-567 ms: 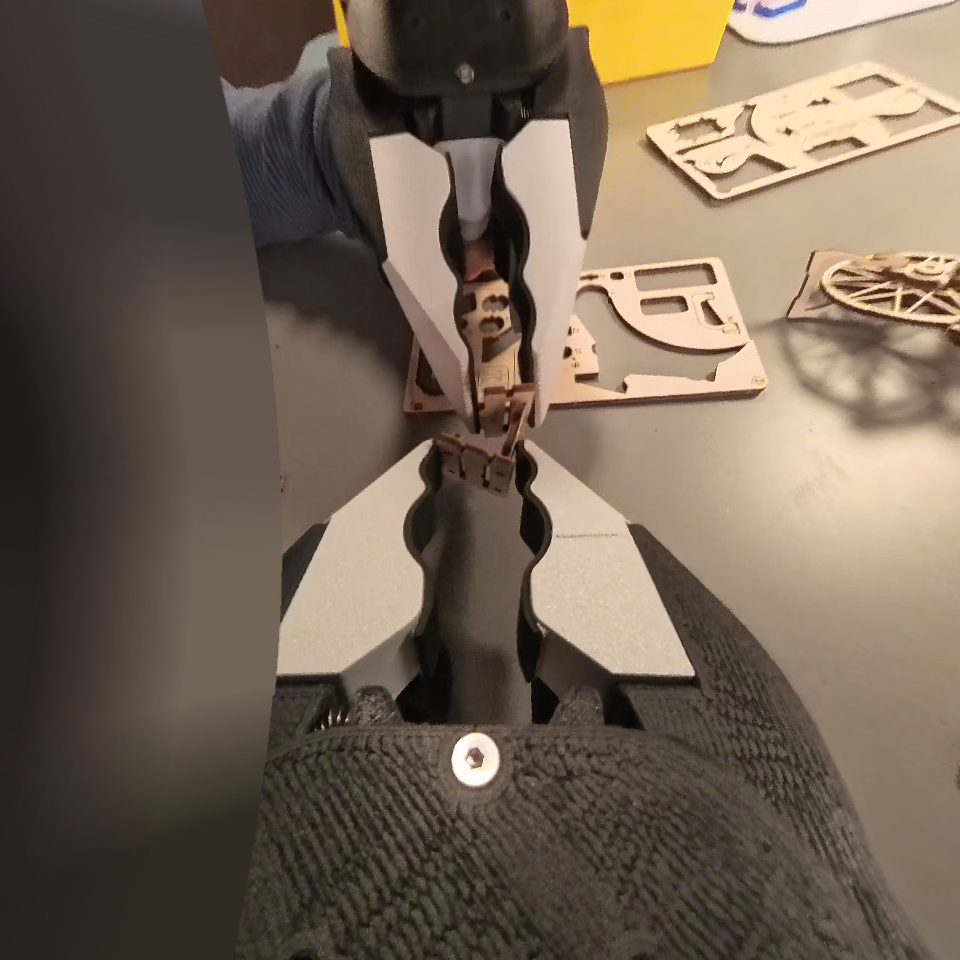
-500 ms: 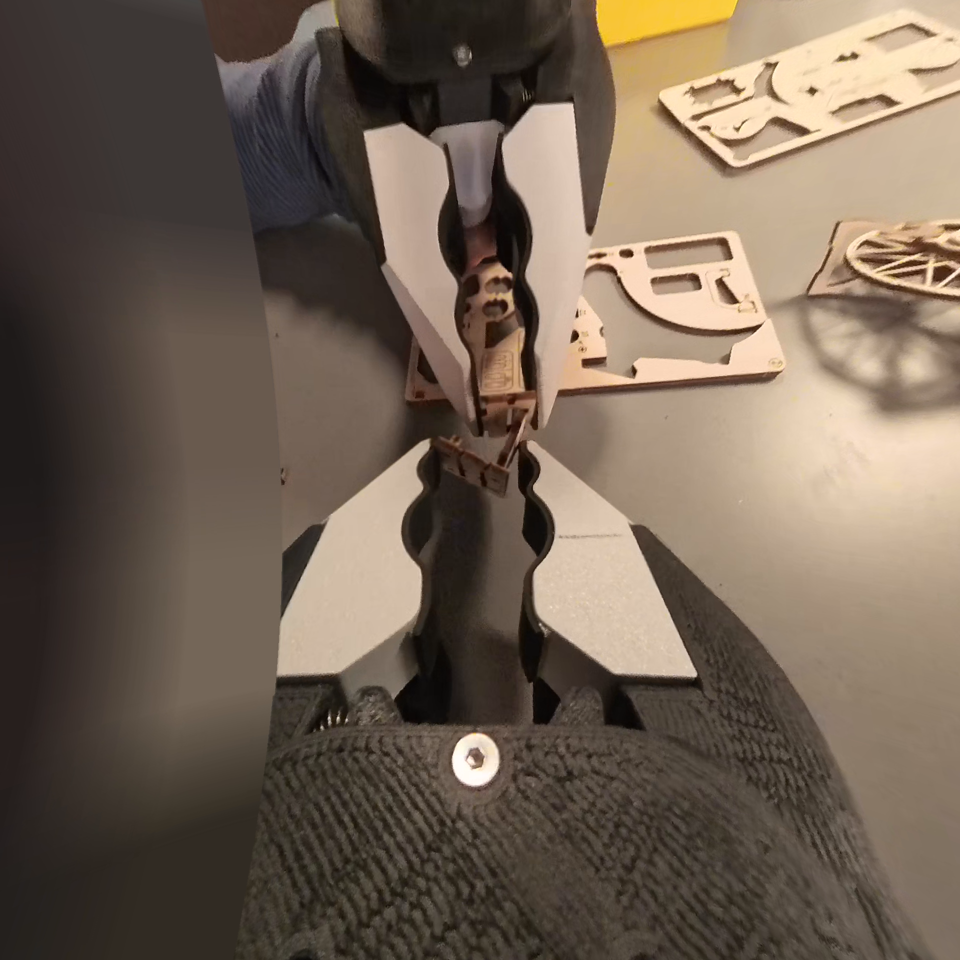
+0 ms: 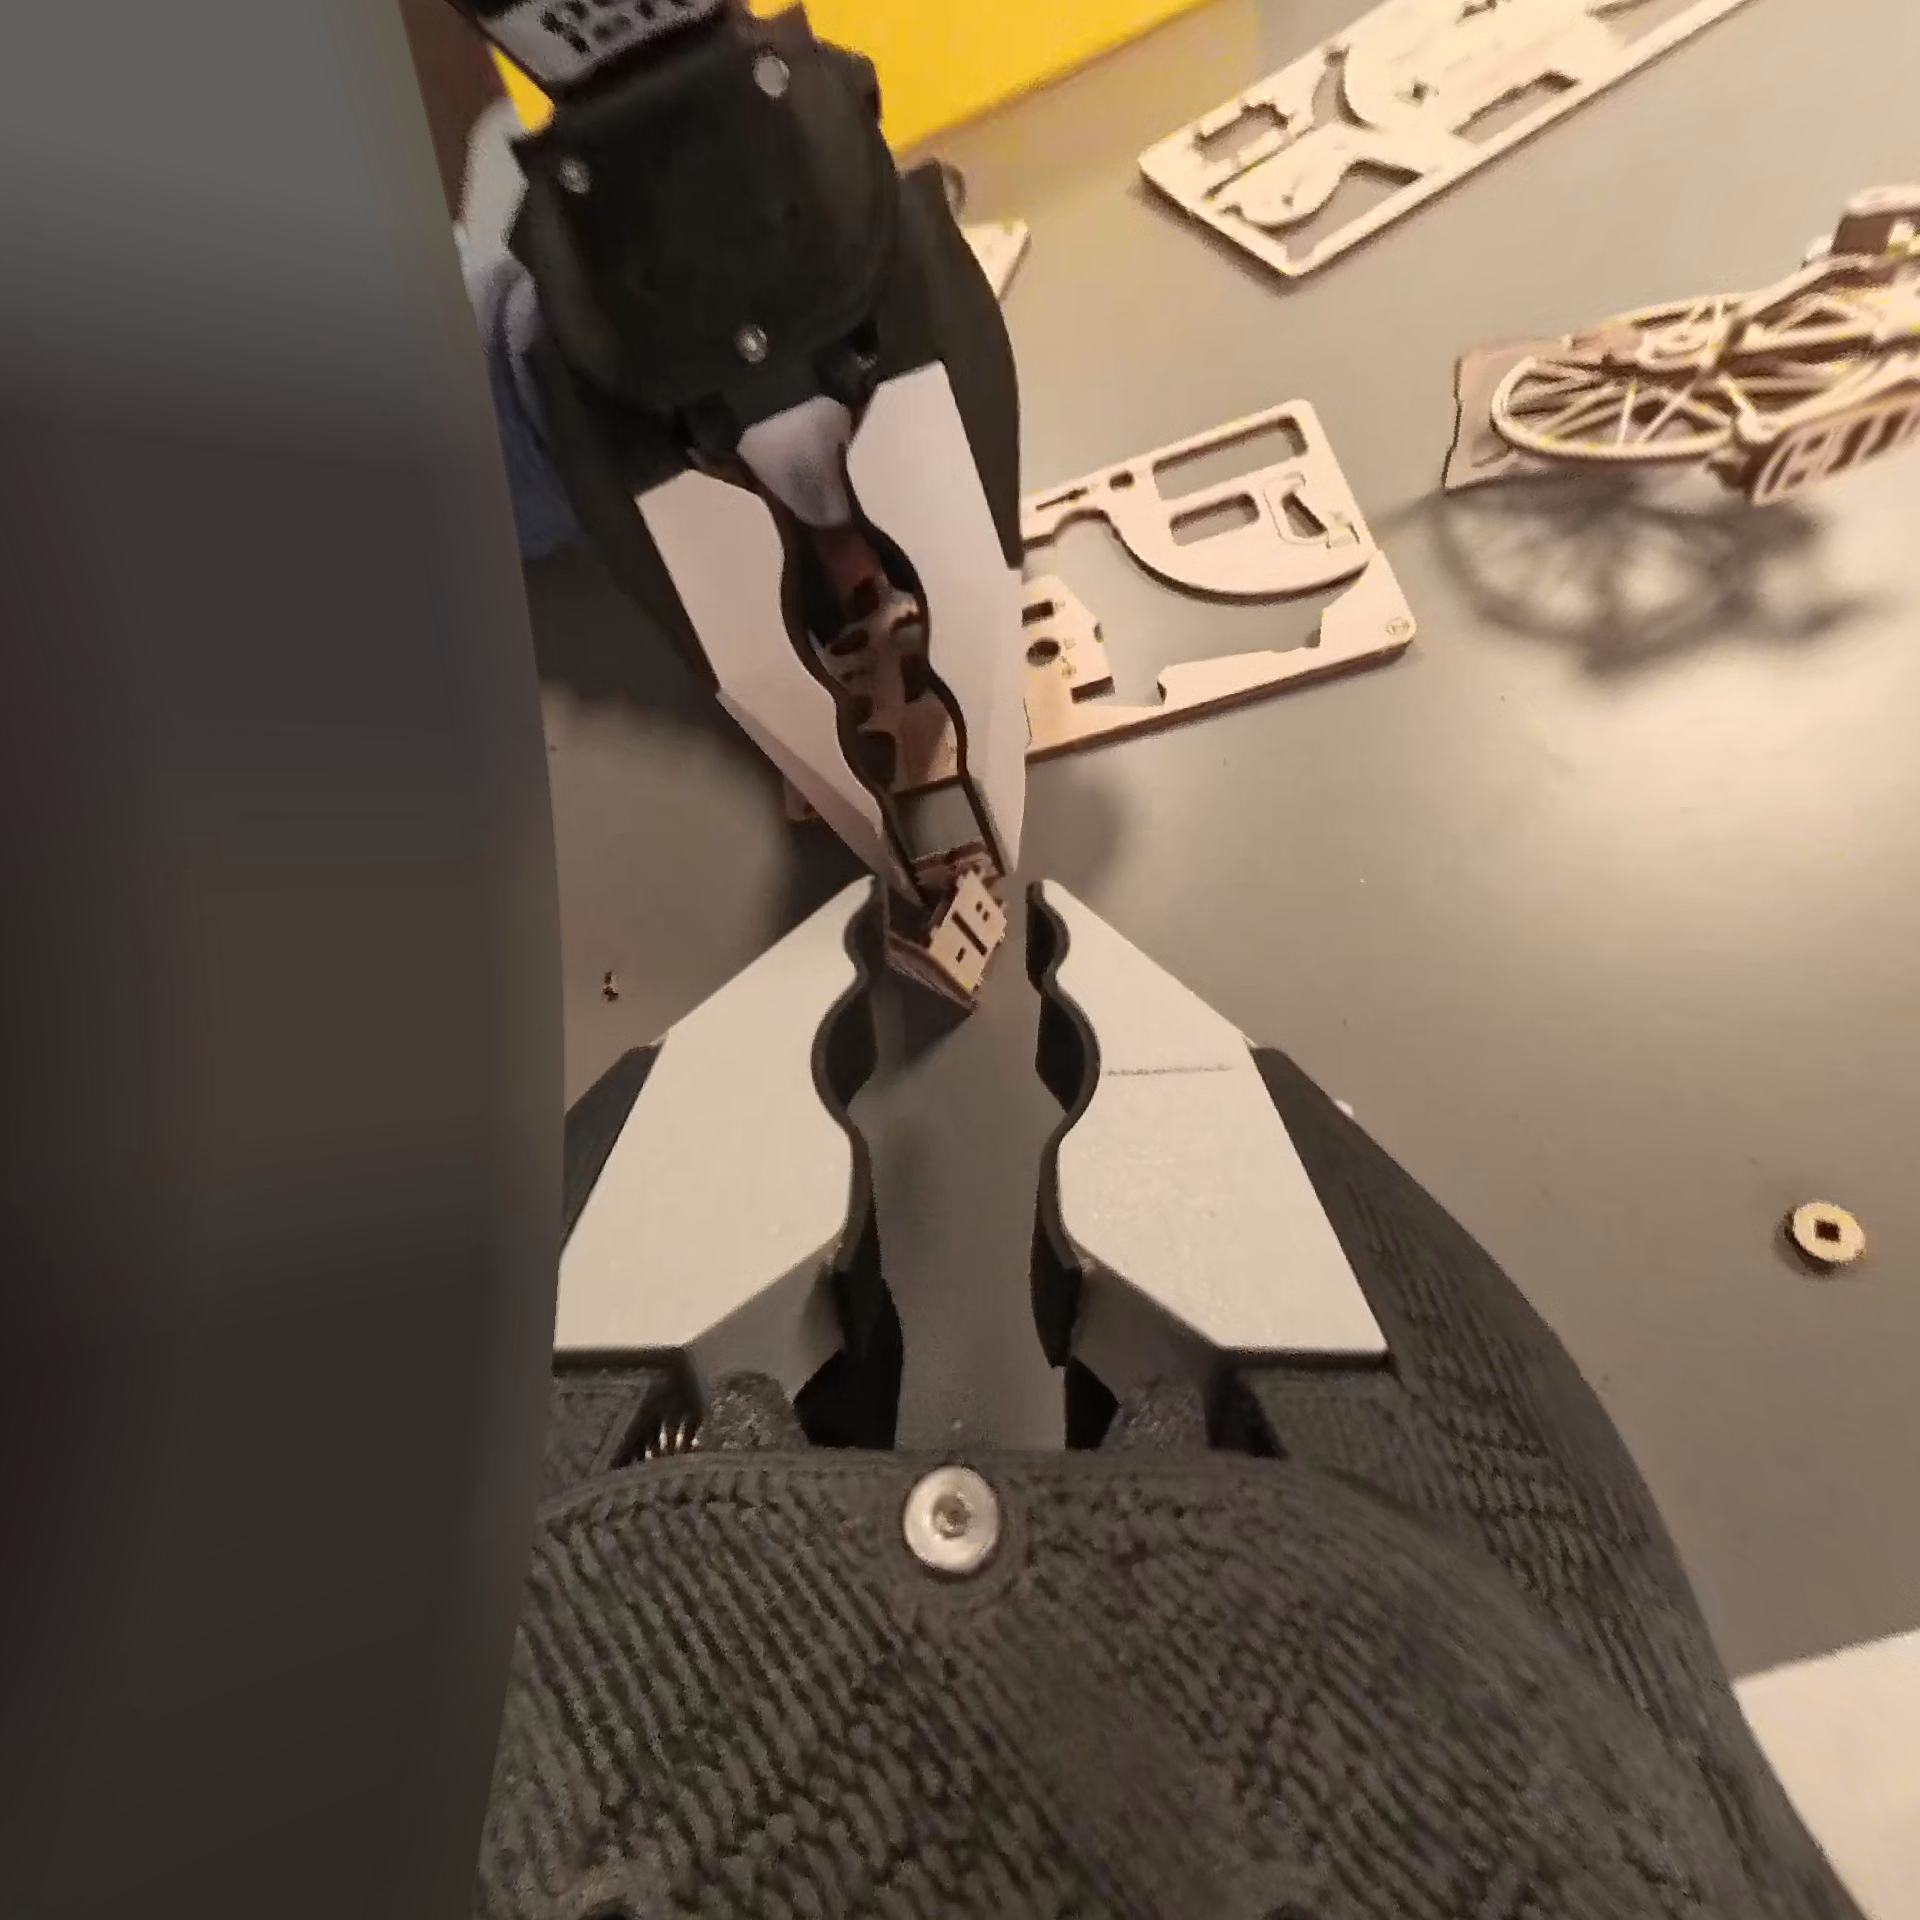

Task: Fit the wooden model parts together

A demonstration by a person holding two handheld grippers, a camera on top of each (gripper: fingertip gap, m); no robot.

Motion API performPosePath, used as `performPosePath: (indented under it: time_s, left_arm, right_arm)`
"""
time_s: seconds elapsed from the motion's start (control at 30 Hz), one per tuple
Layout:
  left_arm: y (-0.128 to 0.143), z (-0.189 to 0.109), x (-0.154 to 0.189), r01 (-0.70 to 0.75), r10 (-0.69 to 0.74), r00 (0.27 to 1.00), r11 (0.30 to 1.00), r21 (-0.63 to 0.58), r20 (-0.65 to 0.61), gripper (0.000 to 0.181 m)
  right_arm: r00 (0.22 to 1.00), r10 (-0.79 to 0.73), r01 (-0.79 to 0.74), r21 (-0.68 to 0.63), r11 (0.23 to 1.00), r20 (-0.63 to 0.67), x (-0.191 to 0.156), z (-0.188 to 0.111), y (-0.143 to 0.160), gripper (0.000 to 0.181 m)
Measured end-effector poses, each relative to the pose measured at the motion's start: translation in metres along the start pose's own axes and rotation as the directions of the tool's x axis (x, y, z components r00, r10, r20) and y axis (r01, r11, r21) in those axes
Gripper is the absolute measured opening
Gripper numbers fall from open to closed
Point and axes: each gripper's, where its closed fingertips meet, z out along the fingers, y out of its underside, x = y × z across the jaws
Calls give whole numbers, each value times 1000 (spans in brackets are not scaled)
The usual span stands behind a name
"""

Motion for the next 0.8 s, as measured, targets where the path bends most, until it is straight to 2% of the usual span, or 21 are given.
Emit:
performPosePath:
  time_s: [0.2,0.4,0.53,0.63,0.73,0.8]
  left_arm:
    - [0,0,0,-7,7,1000,1000,0,5,17]
    - [0,0,0,-9,9,1000,1000,1,7,17]
    - [1,-1,0,-18,18,1000,1000,0,15,17]
    - [-2,-5,0,-28,27,999,999,32,29,17]
    - [-17,-16,0,-31,27,999,988,149,29,17]
    - [-27,-24,3,-53,50,999,970,236,16,17]
  right_arm:
    - [994,51,-68,-183,981,-95,6,8,9,22]
    - [988,102,-137,-340,930,-117,5,19,18,23]
    - [988,81,-128,-412,902,-131,6,22,25,3]
    - [992,37,-83,-400,913,-123,5,20,26,0]
    - [993,-53,15,-325,946,-109,3,19,22,0]
    - [977,-157,117,-255,960,-146,6,19,15,0]
